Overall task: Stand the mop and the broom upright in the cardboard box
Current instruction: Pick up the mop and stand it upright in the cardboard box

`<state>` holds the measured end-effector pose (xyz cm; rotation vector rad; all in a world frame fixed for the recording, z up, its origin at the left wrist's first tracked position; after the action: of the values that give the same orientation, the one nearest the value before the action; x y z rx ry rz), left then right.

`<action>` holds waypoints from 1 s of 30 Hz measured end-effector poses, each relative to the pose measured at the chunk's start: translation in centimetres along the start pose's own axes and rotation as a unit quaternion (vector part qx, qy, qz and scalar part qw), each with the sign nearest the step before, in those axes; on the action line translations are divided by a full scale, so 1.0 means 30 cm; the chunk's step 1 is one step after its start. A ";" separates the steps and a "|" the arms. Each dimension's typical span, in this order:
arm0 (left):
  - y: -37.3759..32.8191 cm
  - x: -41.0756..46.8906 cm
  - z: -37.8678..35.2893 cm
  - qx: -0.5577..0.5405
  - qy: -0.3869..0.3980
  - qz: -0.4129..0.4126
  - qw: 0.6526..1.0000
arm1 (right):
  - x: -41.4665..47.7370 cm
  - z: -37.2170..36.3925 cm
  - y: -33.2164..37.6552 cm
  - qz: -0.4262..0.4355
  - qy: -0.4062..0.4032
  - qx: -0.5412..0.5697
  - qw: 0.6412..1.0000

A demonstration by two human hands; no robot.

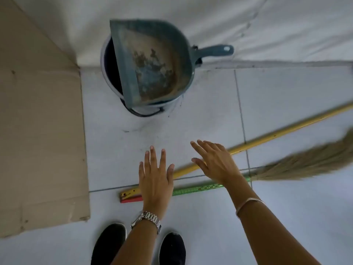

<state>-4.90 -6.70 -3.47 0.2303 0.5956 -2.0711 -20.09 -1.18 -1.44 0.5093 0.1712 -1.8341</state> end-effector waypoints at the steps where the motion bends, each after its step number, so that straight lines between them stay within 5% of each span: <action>1: 0.015 0.008 -0.048 -0.003 0.010 0.012 1.000 | 0.016 -0.068 0.007 0.014 0.017 0.008 1.000; 10: 0.187 -0.021 -0.263 -0.015 -0.009 0.050 0.999 | 0.028 -0.482 0.068 0.079 0.147 -0.092 0.982; 19: 0.258 -0.069 -0.208 -0.213 -0.018 0.100 0.972 | 0.101 -0.530 0.085 0.074 0.148 -0.115 0.979; 22: 0.303 -0.071 -0.191 -0.311 -0.029 0.143 0.939 | 0.107 -0.544 0.089 0.059 0.162 -0.102 0.980; 25: 0.386 -0.110 -0.246 -0.448 -0.027 0.291 0.845 | 0.101 -0.490 0.091 0.062 0.169 -0.086 0.980; 28: 0.399 -0.242 -0.325 -0.617 0.020 0.488 0.617 | 0.114 -0.367 0.081 0.057 0.159 -0.062 0.984; 30: 0.341 -0.310 -0.306 -0.695 0.024 0.536 0.478 | 0.128 -0.260 0.084 0.055 0.164 -0.040 0.984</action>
<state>8.09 0.27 -11.12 -0.2848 1.4584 0.0397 -16.63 -2.48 -9.71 0.7476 0.4309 -1.6195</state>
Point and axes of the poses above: each hand's wrist, its own x-axis towards the middle knuckle, its own z-axis out of the back of the hand, y = z × x, the point moved 9 cm from there along x, towards the middle knuckle, and after that the axes turned 2 degrees about -x, right-handed, at the moved point
